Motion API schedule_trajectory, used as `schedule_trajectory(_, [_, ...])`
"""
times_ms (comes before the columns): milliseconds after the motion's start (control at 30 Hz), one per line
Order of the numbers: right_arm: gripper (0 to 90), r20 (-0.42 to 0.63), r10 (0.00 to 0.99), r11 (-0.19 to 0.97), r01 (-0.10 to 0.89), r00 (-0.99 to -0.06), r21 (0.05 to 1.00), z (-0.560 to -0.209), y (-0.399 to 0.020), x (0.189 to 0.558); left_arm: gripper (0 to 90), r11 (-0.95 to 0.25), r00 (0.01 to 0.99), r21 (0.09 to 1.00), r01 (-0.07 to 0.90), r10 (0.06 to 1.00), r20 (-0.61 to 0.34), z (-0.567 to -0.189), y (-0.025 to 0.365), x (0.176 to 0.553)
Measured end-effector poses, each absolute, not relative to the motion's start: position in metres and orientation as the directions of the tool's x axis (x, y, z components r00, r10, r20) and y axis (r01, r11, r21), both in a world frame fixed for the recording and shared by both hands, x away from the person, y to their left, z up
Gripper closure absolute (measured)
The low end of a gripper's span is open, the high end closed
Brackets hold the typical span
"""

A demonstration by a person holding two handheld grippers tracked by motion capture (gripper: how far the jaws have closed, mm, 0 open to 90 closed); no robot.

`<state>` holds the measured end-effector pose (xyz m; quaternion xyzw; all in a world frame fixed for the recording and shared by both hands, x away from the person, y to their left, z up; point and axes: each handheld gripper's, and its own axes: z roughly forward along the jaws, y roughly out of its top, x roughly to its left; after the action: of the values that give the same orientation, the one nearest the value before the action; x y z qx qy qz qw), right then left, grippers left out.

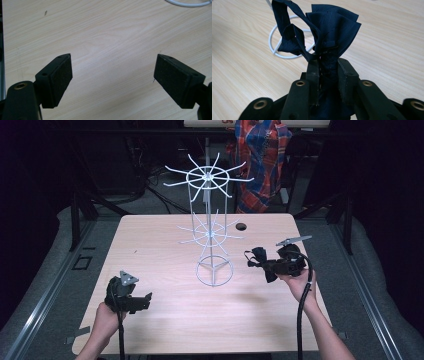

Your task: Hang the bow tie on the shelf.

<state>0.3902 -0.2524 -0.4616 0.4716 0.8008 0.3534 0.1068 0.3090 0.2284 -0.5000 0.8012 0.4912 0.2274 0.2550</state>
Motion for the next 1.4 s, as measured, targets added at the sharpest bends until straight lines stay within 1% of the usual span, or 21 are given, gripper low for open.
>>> schedule_trajectory(167, [73.1,0.203,0.818,0.270,0.671,-0.538,0.691,-0.452,-0.257,0.388,15.6,-0.388,0.414,0.633,0.670,0.903,0.114,-0.500,0.228,0.309])
schedule_trajectory(333, [73.0,0.217,0.809,0.256,0.660,-0.547,0.706,-0.446,-0.258,0.386,15.6,-0.386,0.411,0.634,0.670,0.904,0.116,-0.500,0.228,0.309])
schedule_trajectory(1000, [73.1,0.239,0.793,0.198,0.609,-0.560,0.768,-0.424,-0.259,0.383,15.6,-0.390,0.416,0.633,0.669,0.902,0.115,-0.500,0.228,0.309])
schedule_trajectory(1400, [73.0,0.247,0.789,0.196,0.612,-0.563,0.766,-0.419,-0.254,0.388,15.6,-0.386,0.414,0.633,0.671,0.903,0.113,-0.500,0.228,0.309])
